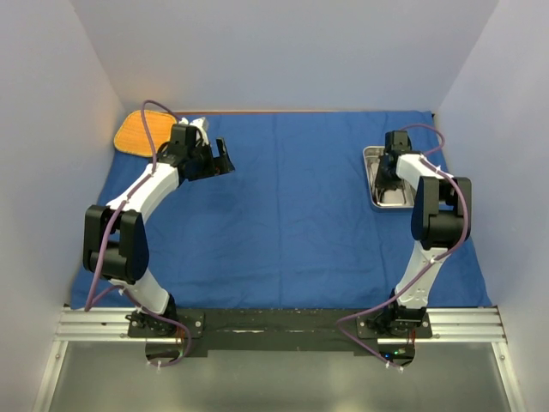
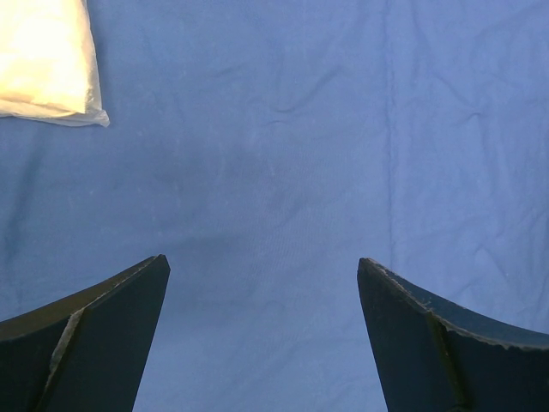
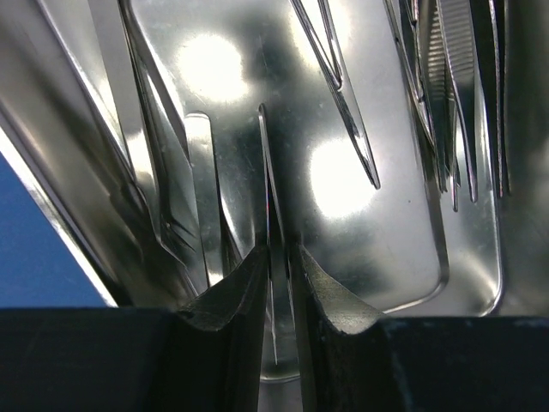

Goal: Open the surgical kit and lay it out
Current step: Pick up the medical item from the container, then place the medical item in the surgical kit.

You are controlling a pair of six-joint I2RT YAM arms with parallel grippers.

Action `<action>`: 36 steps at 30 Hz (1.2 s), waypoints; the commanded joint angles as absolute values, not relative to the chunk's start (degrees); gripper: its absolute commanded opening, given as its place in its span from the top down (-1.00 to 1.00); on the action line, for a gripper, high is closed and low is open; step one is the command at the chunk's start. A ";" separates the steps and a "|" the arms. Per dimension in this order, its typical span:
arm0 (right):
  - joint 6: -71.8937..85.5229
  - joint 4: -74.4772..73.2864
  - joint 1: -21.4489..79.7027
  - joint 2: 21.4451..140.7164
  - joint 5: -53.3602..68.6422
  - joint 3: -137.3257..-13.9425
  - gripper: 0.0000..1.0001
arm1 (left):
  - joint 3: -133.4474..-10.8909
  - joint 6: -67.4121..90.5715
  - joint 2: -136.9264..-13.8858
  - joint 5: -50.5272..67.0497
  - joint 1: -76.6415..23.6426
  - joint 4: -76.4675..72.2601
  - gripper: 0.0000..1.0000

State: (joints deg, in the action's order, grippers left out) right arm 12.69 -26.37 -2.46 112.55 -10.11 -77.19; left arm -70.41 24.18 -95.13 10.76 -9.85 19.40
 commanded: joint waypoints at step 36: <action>-35.94 -41.13 24.25 96.68 21.88 -89.91 1.00 | -82.45 10.89 -91.14 41.36 -10.98 23.92 -0.96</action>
State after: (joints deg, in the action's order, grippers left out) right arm -25.98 -36.34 21.17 97.89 14.90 -88.97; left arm -81.23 8.86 -93.21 29.63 -9.89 27.00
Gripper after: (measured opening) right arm 0.015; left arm 0.982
